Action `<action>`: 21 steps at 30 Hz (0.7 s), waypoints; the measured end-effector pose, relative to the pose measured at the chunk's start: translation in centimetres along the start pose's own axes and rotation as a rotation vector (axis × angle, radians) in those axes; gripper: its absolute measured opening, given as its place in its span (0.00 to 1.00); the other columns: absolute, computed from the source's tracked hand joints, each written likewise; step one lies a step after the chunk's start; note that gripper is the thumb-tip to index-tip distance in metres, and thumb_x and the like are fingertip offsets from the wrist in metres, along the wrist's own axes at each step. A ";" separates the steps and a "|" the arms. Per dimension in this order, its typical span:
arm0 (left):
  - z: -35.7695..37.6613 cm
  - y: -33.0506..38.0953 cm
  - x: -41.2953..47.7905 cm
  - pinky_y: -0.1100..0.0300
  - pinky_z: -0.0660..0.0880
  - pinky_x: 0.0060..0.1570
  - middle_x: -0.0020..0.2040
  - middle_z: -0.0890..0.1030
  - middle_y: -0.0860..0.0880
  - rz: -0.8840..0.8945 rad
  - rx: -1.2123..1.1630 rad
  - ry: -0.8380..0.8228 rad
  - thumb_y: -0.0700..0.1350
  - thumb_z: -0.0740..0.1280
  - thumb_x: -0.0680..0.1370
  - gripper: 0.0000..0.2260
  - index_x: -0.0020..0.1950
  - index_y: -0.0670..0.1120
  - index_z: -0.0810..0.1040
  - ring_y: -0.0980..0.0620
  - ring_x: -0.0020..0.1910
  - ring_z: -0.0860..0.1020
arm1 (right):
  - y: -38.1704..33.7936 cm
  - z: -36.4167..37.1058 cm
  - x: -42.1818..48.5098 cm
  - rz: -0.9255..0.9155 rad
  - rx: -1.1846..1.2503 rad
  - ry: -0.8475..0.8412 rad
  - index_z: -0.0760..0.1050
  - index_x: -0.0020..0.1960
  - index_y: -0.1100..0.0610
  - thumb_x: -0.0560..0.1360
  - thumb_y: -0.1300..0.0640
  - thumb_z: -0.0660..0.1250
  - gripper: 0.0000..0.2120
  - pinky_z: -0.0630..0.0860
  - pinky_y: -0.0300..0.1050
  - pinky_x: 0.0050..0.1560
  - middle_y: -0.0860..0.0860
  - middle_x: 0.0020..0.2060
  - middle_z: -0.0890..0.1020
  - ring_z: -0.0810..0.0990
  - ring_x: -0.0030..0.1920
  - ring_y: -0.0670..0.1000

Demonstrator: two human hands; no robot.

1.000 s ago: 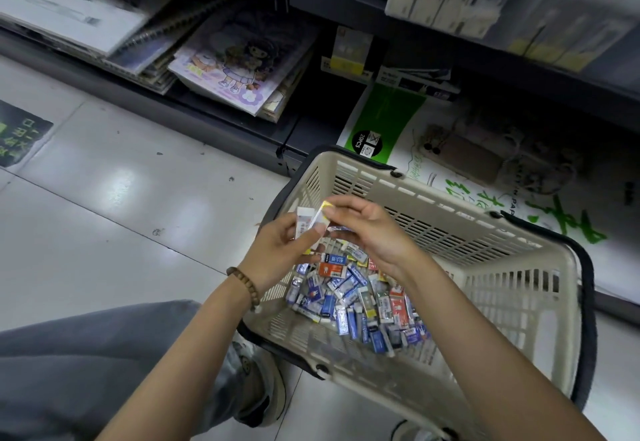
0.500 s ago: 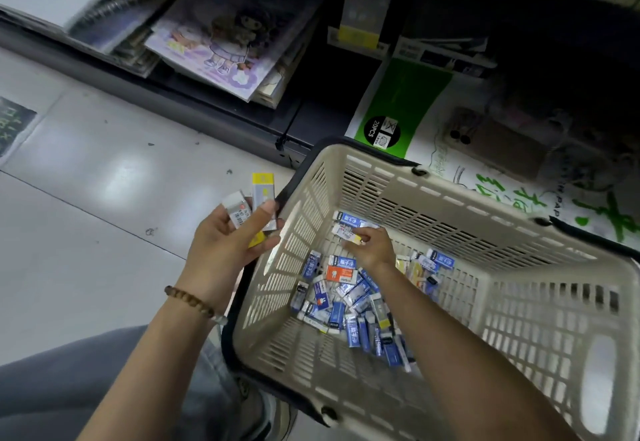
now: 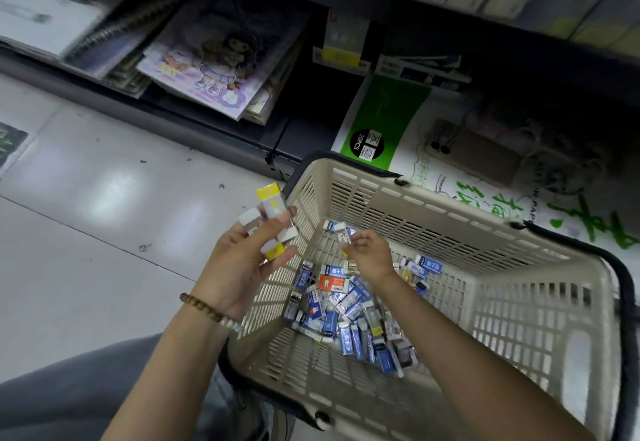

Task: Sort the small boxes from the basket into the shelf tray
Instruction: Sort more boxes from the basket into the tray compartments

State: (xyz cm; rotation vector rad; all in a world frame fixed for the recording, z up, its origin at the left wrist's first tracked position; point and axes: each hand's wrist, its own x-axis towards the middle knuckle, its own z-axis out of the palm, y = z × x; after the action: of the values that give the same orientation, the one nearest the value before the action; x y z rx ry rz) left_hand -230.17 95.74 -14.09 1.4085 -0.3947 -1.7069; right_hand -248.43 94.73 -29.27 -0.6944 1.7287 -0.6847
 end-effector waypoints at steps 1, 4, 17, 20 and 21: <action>0.5 0.0 -0.3 0.66 0.78 0.34 0.43 0.85 0.52 -0.009 0.003 -0.007 0.47 0.72 0.65 0.11 0.46 0.47 0.83 0.59 0.39 0.82 | -1.3 -0.8 -1.2 -0.006 0.039 -0.067 0.73 0.54 0.60 0.72 0.63 0.71 0.12 0.76 0.32 0.38 0.55 0.47 0.78 0.78 0.44 0.52; 2.2 0.3 -1.7 0.65 0.78 0.33 0.44 0.85 0.52 -0.013 0.018 -0.036 0.48 0.66 0.74 0.04 0.43 0.50 0.79 0.59 0.38 0.82 | -5.5 -3.8 -5.3 0.039 0.223 -0.277 0.70 0.66 0.61 0.73 0.62 0.69 0.22 0.78 0.32 0.41 0.54 0.52 0.79 0.80 0.45 0.49; 12.0 8.0 -9.0 0.64 0.79 0.34 0.48 0.82 0.44 0.096 0.098 -0.315 0.43 0.68 0.75 0.06 0.50 0.45 0.75 0.53 0.38 0.83 | -17.9 -16.8 -22.8 -0.296 0.267 -0.170 0.81 0.51 0.55 0.67 0.47 0.69 0.16 0.75 0.39 0.43 0.52 0.43 0.81 0.77 0.42 0.48; 13.6 8.9 -10.1 0.64 0.78 0.34 0.47 0.82 0.46 0.121 0.132 -0.385 0.44 0.68 0.74 0.07 0.51 0.49 0.77 0.52 0.41 0.83 | -18.0 -18.5 -24.9 -0.364 0.375 -0.109 0.81 0.52 0.55 0.67 0.49 0.69 0.17 0.74 0.40 0.43 0.52 0.44 0.82 0.78 0.44 0.48; 14.0 8.9 -10.3 0.64 0.78 0.34 0.46 0.83 0.47 0.116 0.135 -0.403 0.44 0.69 0.73 0.08 0.52 0.50 0.77 0.52 0.41 0.83 | -18.0 -18.8 -25.2 -0.369 0.412 -0.096 0.80 0.53 0.56 0.68 0.50 0.69 0.17 0.75 0.40 0.43 0.53 0.43 0.82 0.78 0.43 0.48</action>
State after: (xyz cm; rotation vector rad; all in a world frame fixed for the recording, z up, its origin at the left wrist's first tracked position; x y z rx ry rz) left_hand -239.40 94.74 3.16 1.1031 -0.8104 -1.8935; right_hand -258.73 103.47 4.35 -0.7441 1.3223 -1.2019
